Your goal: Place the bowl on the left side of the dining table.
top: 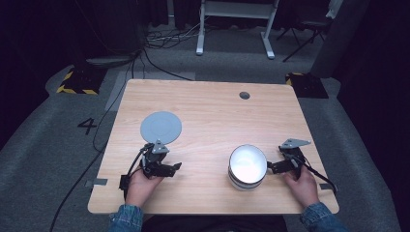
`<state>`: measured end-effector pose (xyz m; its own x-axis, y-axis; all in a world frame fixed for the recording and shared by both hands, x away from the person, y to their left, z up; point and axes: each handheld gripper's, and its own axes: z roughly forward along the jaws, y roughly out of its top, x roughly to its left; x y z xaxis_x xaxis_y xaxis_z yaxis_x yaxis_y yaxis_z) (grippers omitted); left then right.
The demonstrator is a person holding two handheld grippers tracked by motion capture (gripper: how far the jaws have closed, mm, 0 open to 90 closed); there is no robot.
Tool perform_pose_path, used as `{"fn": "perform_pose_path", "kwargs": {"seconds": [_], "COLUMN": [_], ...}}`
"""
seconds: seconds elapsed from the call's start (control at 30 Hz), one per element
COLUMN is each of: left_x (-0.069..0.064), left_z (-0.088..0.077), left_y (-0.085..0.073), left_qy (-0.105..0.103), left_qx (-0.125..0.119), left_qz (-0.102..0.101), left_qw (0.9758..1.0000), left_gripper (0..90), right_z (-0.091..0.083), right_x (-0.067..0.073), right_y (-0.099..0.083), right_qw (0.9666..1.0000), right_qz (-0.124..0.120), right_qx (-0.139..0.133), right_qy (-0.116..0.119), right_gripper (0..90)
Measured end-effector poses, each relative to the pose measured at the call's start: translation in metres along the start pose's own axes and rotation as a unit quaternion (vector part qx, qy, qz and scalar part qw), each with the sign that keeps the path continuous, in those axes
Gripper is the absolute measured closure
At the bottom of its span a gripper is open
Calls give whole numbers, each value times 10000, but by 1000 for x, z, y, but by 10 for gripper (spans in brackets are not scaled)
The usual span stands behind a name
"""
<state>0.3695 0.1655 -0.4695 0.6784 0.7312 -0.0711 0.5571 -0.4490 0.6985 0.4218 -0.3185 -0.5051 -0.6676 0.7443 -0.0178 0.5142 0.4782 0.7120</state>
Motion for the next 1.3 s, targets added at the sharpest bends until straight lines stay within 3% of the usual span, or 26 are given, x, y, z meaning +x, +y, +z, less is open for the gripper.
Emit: {"fn": "perform_pose_path", "kwargs": {"seconds": [0.13, 0.5, 0.57, 0.77, 0.83, 0.93, 1.17, 1.3], "left_x": [-7, -20, -26, -31, -35, -39, -51, -59], "left_z": [-7, -15, -15, -18, -20, -21, -15, -11], "left_y": [16, 48, 57, 71, 77, 82, 100, 109], "left_qy": [-172, -338, -494, -529, -455, -431, -654, -672], "left_qx": [-258, -471, -557, -675, -669, -798, -631, -604], "left_qz": [-62, 10, -66, 19, 83, 37, 179, 321], "left_qw": [9995, 9983, 9972, 9963, 9967, 9959, 9957, 9954], "left_gripper": [246, 268, 271, 276, 276, 283, 283, 283], "right_z": [0, 0, 0, 0, 0, 0, 0, 0], "right_x": [0, 0, 0, 0, 0, 0, 0, 0], "right_y": [0, 0, 0, 0, 0, 0, 0, 0], "right_qw": [10000, 10000, 10000, 10000, 10000, 10000, 10000, 10000], "right_qz": [-5, -5, -7, -5, -5, -2, -5, 0], "right_qx": [-1, 0, 0, -1, -1, 2, 0, 2], "right_qy": [-5, -5, -5, -4, -5, -2, -4, -1], "right_gripper": [5, 5, 5, 5, 5, 5, 5, 5]}}
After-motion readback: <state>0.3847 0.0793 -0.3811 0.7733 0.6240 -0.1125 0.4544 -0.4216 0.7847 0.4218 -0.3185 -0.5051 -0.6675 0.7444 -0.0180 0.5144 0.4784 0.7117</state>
